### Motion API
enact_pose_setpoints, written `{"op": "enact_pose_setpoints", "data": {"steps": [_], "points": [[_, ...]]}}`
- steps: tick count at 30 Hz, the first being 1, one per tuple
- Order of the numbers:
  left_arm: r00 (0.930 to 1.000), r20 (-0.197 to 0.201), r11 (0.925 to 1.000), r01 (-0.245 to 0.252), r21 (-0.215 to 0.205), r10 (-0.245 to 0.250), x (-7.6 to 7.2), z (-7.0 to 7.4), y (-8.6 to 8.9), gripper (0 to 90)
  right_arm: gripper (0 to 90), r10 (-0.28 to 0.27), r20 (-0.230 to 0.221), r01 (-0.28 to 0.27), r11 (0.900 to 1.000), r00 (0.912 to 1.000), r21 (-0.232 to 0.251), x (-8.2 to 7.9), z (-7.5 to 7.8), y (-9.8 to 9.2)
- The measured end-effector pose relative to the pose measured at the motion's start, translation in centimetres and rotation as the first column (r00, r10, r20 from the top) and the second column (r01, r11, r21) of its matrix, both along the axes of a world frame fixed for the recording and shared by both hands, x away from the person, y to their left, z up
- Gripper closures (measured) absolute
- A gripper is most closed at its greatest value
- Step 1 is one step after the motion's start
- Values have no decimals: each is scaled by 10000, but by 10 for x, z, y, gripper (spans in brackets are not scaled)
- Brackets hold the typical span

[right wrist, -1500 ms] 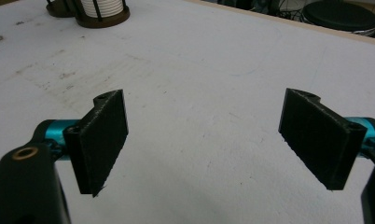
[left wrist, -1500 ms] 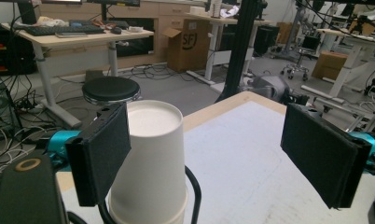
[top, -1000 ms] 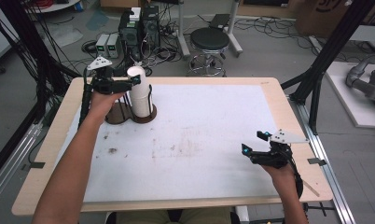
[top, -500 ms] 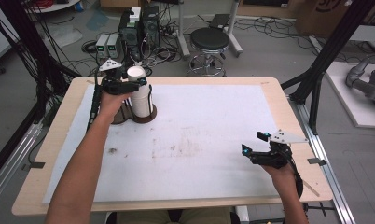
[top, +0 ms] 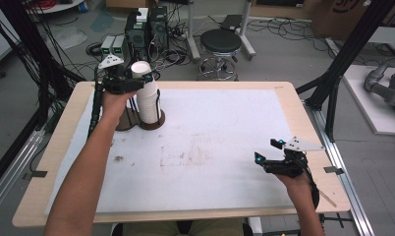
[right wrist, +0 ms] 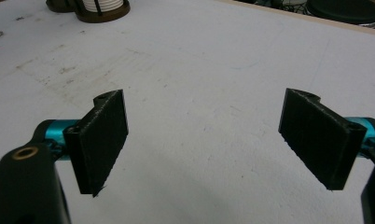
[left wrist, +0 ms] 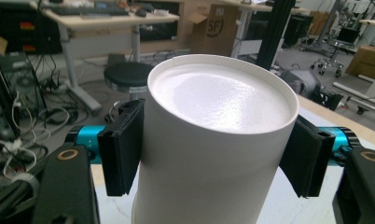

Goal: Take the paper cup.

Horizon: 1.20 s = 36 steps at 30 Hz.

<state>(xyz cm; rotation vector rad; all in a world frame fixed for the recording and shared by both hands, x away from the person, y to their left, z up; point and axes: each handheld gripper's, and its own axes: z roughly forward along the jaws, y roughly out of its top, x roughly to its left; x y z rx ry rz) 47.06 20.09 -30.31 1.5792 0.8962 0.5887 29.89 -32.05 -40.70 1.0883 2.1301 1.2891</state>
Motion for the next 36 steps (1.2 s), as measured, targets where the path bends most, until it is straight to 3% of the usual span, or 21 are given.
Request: {"op": "enact_pose_setpoints", "data": {"steps": [5, 9, 17, 21, 28, 33, 36], "points": [[9996, 236, 9998, 137, -131, -134, -5, 23, 2, 310, 158, 8, 7, -8, 10000, 10000, 9, -1, 1, 1], [9980, 616, 9980, 170, -603, -133, -15, 35, 9, 314, 158, 11, 25, -11, 10000, 10000, 9, -1, 1, 1], [9948, 1015, 9937, 126, -1118, -12, -30, 49, 29, 316, 159, 54, -26, -54, 10000, 10000, 3, -1, 1, 4], [9927, 1207, 9944, 172, -1044, -45, -39, 55, 36, 316, 159, 73, 18, -73, 10000, 10000, -39, -1, 0, 4], [9891, 1440, 9947, 441, -925, -304, -58, 59, 44, 315, 159, 118, -27, -118, 9999, 9999, 26, -2, 1, 6], [9835, 1625, 9927, 934, -768, -800, -85, 52, 50, 315, 159, 291, -34, -291, 9995, 9996, 78, -2, 1, 8], [9811, 1675, 9910, 1112, -750, -974, -93, 48, 51, 315, 159, 342, -9, -342, 9994, 9994, 81, -1, 1, 8]]}}
